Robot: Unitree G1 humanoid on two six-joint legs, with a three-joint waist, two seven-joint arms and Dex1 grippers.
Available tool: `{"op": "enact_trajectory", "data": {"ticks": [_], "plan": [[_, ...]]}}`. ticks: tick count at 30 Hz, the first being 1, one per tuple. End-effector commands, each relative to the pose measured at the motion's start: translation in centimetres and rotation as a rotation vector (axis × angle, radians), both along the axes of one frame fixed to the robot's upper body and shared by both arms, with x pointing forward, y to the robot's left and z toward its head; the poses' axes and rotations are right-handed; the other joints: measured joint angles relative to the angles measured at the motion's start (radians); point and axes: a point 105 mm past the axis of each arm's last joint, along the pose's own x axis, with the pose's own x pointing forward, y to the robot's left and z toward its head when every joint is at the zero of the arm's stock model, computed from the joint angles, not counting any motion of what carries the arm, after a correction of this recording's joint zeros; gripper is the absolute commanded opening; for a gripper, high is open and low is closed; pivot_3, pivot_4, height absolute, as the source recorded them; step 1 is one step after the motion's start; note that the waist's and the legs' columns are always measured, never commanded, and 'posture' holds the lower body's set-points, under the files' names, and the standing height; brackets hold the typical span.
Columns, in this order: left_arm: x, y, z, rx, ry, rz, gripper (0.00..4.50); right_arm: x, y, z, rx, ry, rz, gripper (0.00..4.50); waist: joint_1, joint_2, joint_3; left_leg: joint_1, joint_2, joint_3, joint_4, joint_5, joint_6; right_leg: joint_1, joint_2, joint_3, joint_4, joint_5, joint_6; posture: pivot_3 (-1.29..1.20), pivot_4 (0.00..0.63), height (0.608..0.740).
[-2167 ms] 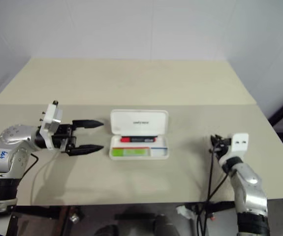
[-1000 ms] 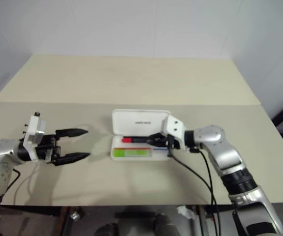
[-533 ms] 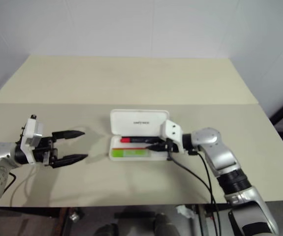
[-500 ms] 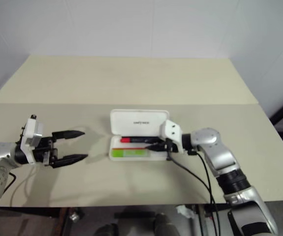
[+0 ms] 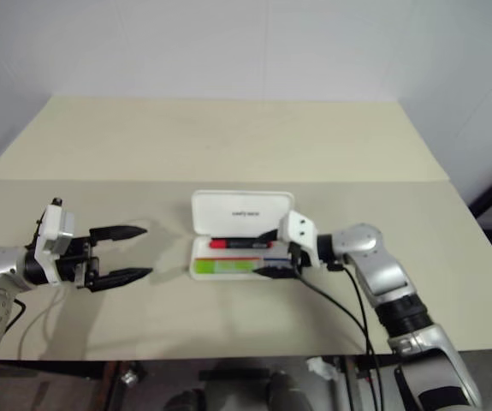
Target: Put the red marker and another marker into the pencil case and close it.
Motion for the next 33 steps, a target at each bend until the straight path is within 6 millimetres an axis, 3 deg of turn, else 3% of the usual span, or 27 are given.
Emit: {"op": "enact_trajectory", "data": {"ticks": [1,10,16,19,23,26,33], "plan": [[0.0,0.0,1.3,0.001,-0.053,-0.004,4.5,-0.2,-0.2,2.4,0.026,-0.06,0.021,4.47,0.0,0.0,0.0,0.0,0.0,0.0,0.0,0.0,0.0,0.0,0.0,0.0,0.0,0.0,0.0,0.0,0.15,0.74],[1.3,-0.1,2.0,-0.015,-0.109,0.011,4.5,-2.2,-1.7,5.8,0.221,-0.017,0.057,4.47,0.004,0.0,0.0,0.0,0.0,0.0,0.0,0.0,0.0,0.0,0.0,0.0,0.0,0.0,0.0,0.0,0.15,0.74],[4.0,0.3,2.7,-0.013,-0.157,0.048,4.5,-2.5,-3.7,6.9,0.352,0.018,0.047,4.47,0.013,0.0,0.0,0.0,0.0,-0.001,0.002,0.0,0.0,0.001,0.0,-0.001,0.0,0.0,0.001,0.0,0.15,0.74],[5.1,0.4,2.9,-0.014,-0.153,0.043,4.5,-2.0,-4.7,6.4,0.328,0.03,0.007,4.47,0.012,0.0,0.0,0.0,0.0,0.0,0.002,0.0,0.0,0.001,0.001,-0.001,0.0,0.001,0.001,0.0,0.15,0.74],[8.0,0.8,3.3,0.002,-0.177,0.1,3.62,-1.2,-5.4,6.0,0.317,0.011,-0.035,4.5,0.018,0.0,0.0,0.0,0.0,0.0,0.002,0.0,0.0,0.001,0.001,-0.001,0.001,0.001,0.001,0.0,0.15,0.74],[10.4,1.1,3.4,0.028,-0.175,0.164,2.62,-1.0,-5.4,6.1,0.324,-0.006,-0.046,4.5,0.023,0.0,0.0,0.0,0.0,0.0,0.002,0.0,0.0,0.001,0.001,-0.001,0.001,0.001,0.002,0.0,0.15,0.74],[13.4,0.3,2.8,0.067,-0.141,0.221,0.36,-1.3,-6.0,6.3,0.333,-0.019,-0.06,4.5,0.028,0.0,0.0,-0.004,0.0,-0.001,0.002,0.0,0.0,-0.002,0.001,-0.001,0.001,0.001,0.002,0.0,0.15,0.74]]}}
